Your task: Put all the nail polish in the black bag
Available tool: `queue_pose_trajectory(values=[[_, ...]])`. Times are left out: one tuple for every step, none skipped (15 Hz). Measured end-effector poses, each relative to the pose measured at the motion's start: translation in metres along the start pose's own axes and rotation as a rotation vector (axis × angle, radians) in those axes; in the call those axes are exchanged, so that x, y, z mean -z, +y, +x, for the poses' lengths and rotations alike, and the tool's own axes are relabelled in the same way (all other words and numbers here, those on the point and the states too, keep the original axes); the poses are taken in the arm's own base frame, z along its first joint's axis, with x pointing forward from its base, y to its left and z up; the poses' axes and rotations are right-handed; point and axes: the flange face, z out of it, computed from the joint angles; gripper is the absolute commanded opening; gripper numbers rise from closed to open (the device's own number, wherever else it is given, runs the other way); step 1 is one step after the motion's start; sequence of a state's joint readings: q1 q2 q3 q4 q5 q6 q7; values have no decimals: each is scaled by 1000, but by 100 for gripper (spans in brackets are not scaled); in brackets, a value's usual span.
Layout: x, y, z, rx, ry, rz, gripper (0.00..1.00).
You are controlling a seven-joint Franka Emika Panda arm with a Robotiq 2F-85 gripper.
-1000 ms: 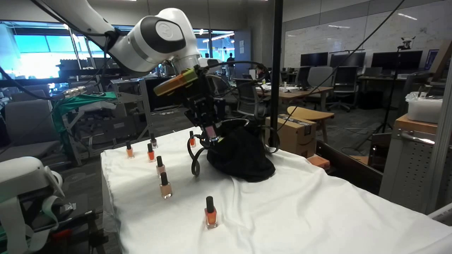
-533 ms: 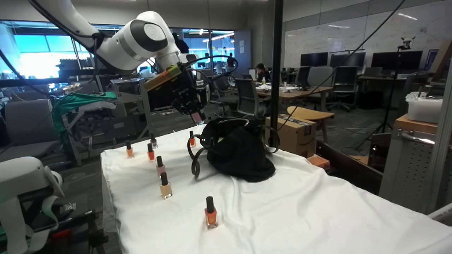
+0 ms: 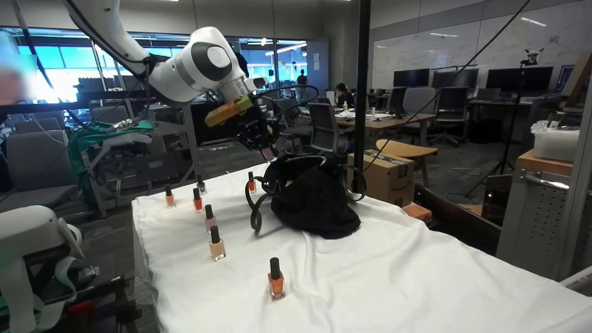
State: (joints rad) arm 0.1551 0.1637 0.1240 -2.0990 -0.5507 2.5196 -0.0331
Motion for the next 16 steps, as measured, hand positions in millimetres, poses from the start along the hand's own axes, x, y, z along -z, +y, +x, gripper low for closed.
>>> queue_pose_trajectory(values=[[-6, 2, 5, 3, 6, -2, 16], [-13, 5, 9, 4, 11, -4, 16], [-21, 7, 13, 3, 10, -4, 16], [-27, 10, 16, 1, 8, -4, 16], [-34, 12, 19, -1, 7, -4, 16], [-41, 15, 22, -3, 5, -5, 16], [-47, 17, 25, -6, 2, -6, 16], [-52, 20, 27, -9, 0, -8, 16], [-56, 22, 29, -12, 0, -9, 16], [-60, 25, 32, -15, -1, -12, 16], [-63, 27, 34, -20, -1, -15, 17], [-66, 30, 36, -28, -1, -19, 66], [-68, 32, 38, -36, -1, -23, 66], [-71, 35, 40, -48, 1, -27, 71], [-73, 37, 42, -57, 2, -31, 78], [-74, 38, 43, -67, 3, -35, 84]])
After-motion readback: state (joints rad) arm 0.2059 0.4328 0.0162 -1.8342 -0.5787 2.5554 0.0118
